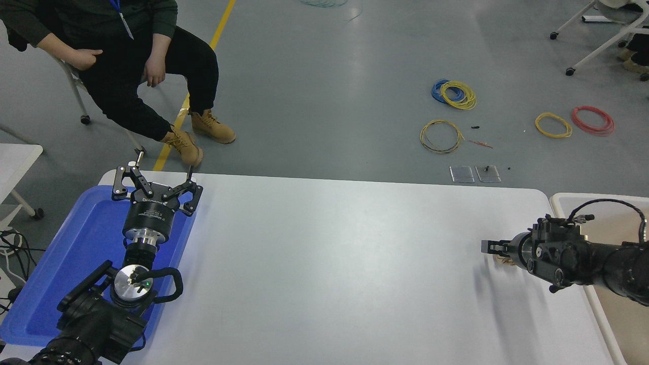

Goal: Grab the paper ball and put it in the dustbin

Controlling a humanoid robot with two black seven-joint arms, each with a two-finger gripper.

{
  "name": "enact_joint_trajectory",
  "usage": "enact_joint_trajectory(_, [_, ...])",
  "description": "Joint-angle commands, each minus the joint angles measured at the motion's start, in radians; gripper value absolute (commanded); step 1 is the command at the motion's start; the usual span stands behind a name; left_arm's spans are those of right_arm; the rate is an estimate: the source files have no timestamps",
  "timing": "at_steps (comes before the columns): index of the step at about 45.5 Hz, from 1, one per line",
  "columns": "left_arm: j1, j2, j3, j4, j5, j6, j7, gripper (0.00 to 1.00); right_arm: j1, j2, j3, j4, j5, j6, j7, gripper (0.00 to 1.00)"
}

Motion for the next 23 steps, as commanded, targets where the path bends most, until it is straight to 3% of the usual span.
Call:
enact_joint_trajectory(1, [0.0, 0.001, 0.0, 0.0, 0.0, 0.001, 0.0, 1.0, -0.008, 0.002, -0.006, 0.0, 0.0, -0.018, 0.039, 0.64])
enact_joint_trajectory(4, [0.0, 0.001, 0.0, 0.0, 0.0, 0.0, 0.0, 1.0, -0.008, 0.002, -0.008, 0.0, 0.0, -0.018, 0.048, 0.53])
enact_joint_trajectory(8, [0.0, 0.001, 0.0, 0.0, 0.0, 0.0, 0.0, 1.0, -0.008, 0.002, -0.009, 0.0, 0.0, -0.018, 0.051, 0.49])
enact_joint_trajectory(12, [0.0, -0.001, 0.0, 0.0, 0.0, 0.001, 0.0, 1.0, -0.006, 0.002, -0.009, 0.003, 0.0, -0.016, 0.051, 0.34])
enact_joint_trajectory(16, [0.0, 0.001, 0.0, 0.0, 0.0, 0.0, 0.0, 1.0, -0.003, 0.001, -0.011, 0.005, 0.0, -0.015, 0.053, 0.31])
enact_joint_trajectory(23, [0.0, 0.001, 0.0, 0.0, 0.0, 0.0, 0.0, 1.0, 0.011, -0.007, -0.014, 0.015, 0.0, -0.006, 0.065, 0.09])
